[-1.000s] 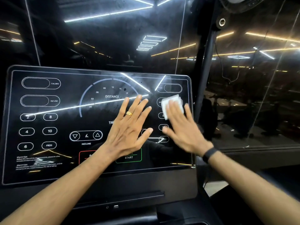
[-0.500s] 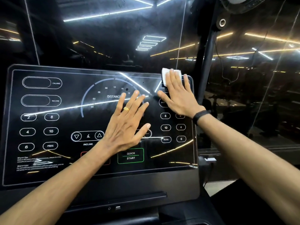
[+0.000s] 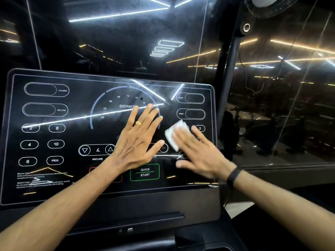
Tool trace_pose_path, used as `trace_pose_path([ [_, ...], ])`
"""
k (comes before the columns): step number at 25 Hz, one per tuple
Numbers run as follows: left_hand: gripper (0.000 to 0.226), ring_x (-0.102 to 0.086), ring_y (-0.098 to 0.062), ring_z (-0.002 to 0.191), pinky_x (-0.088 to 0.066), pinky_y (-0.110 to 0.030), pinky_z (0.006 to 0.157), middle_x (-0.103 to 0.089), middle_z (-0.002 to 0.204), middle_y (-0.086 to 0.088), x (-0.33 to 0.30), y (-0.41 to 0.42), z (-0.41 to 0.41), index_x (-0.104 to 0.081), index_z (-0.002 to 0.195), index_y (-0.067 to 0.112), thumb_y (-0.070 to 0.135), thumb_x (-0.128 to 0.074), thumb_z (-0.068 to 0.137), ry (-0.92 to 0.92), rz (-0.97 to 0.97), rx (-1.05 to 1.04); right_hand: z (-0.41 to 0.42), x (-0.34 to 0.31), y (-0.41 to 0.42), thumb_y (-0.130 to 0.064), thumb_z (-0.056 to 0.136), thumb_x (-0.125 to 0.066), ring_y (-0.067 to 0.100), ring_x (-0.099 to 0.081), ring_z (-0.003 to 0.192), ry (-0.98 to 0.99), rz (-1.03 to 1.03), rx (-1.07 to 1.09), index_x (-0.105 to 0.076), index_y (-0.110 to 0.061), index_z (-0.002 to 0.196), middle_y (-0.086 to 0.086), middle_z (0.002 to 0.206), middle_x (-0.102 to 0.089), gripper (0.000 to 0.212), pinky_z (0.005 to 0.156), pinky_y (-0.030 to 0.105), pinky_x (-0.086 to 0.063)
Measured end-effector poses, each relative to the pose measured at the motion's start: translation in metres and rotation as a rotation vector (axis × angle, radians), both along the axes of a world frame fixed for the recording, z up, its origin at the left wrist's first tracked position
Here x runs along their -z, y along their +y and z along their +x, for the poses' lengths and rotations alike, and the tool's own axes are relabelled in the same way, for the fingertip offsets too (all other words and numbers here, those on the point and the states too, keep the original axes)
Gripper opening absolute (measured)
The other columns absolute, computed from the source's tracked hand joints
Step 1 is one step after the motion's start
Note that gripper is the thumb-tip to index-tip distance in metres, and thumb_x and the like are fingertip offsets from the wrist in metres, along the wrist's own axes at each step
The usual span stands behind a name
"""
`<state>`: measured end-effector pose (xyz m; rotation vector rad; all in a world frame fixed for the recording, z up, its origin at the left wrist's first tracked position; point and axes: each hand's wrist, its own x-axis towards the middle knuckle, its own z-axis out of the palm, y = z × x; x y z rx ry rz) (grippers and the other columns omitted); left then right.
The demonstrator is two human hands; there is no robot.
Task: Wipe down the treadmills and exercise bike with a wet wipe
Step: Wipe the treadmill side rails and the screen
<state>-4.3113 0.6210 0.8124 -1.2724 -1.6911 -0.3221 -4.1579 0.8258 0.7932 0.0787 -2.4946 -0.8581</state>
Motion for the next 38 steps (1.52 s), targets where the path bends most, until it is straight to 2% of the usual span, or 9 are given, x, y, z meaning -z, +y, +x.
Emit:
trace_pose_path([
  [3,0.068,-0.018,-0.029,0.153,-0.001,-0.052,0.124,-0.038,0.156,-0.016,-0.001,-0.003,0.008,-0.048,0.143,0.001,0.05,-0.04,0.097,0.002,0.001,-0.006,-0.051,-0.078,0.011,-0.069,0.098,-0.004,0.023,-0.004,0.156,0.162,-0.145,0.122,-0.01,-0.008,0.161,0.013,0.168,-0.008,0.087,0.122,0.041,0.017],
  [6,0.068,-0.019,-0.03,0.153,-0.002,-0.053,0.124,-0.039,0.156,-0.017,-0.002,-0.016,0.008,-0.048,0.143,0.0,0.05,-0.039,0.098,-0.005,0.008,-0.045,-0.076,-0.102,0.008,-0.07,0.096,-0.005,0.024,0.003,0.156,0.198,-0.205,0.132,-0.005,-0.006,0.16,0.014,0.168,-0.003,0.09,0.123,0.043,0.015],
  [13,0.07,-0.019,-0.029,0.153,-0.004,-0.053,0.124,-0.036,0.157,-0.017,0.007,-0.053,-0.008,-0.046,0.145,0.0,0.051,-0.037,0.098,-0.007,-0.018,-0.111,-0.011,0.04,-0.043,-0.068,0.101,-0.028,0.026,-0.001,0.156,-0.124,0.095,-0.215,-0.014,-0.006,0.16,0.013,0.168,-0.008,0.087,0.125,0.047,-0.007],
  [16,0.071,-0.019,-0.029,0.153,-0.002,-0.053,0.124,-0.037,0.157,-0.018,0.003,-0.056,-0.01,-0.045,0.145,-0.001,0.052,-0.036,0.099,-0.013,-0.016,-0.115,-0.032,-0.013,-0.024,-0.067,0.101,-0.02,0.024,-0.007,0.156,-0.085,0.168,-0.177,-0.018,-0.01,0.16,0.012,0.167,-0.013,0.082,0.126,0.047,-0.004],
  [21,0.07,-0.019,-0.03,0.153,-0.002,-0.053,0.124,-0.037,0.157,-0.017,0.001,-0.053,0.0,-0.046,0.145,-0.001,0.049,-0.043,0.097,-0.012,0.007,-0.086,-0.088,-0.117,-0.001,-0.068,0.098,-0.01,0.026,-0.002,0.156,0.189,-0.073,0.078,-0.008,-0.007,0.16,0.015,0.168,-0.007,0.087,0.124,0.045,0.011],
  [29,0.072,-0.017,-0.03,0.153,-0.013,-0.053,0.124,-0.035,0.158,-0.017,0.006,-0.083,-0.022,-0.041,0.148,-0.001,0.051,-0.038,0.098,-0.054,-0.004,-0.137,-0.032,0.028,-0.06,-0.069,0.1,-0.03,0.025,0.003,0.156,-0.197,0.149,-0.292,-0.01,-0.008,0.161,0.011,0.168,-0.004,0.088,0.126,0.047,0.0],
  [32,0.075,-0.014,-0.029,0.154,-0.016,-0.053,0.123,-0.03,0.161,-0.018,0.005,-0.084,-0.027,-0.033,0.152,-0.001,0.051,-0.038,0.098,-0.04,0.001,-0.139,-0.053,-0.022,-0.045,-0.067,0.102,-0.023,0.021,-0.008,0.155,-0.184,0.26,-0.296,-0.017,-0.012,0.16,0.01,0.167,-0.014,0.08,0.126,0.045,0.003],
  [36,0.077,-0.013,-0.03,0.154,-0.013,-0.053,0.124,-0.025,0.162,-0.018,0.009,-0.082,-0.031,-0.03,0.154,-0.001,0.052,-0.038,0.098,-0.073,0.019,-0.191,-0.101,-0.117,-0.022,-0.064,0.102,-0.017,0.023,-0.007,0.155,0.088,0.08,-0.072,-0.011,-0.012,0.161,0.012,0.167,-0.013,0.079,0.124,0.05,0.007],
  [38,0.076,-0.013,-0.031,0.154,-0.013,-0.053,0.124,-0.024,0.163,-0.019,0.011,-0.088,-0.037,-0.03,0.153,-0.001,0.051,-0.038,0.098,-0.105,0.059,-0.217,-0.116,-0.12,-0.03,-0.067,0.1,-0.014,0.026,-0.001,0.156,0.14,-0.027,-0.005,-0.007,-0.01,0.161,0.013,0.168,-0.007,0.084,0.124,0.048,0.011],
])
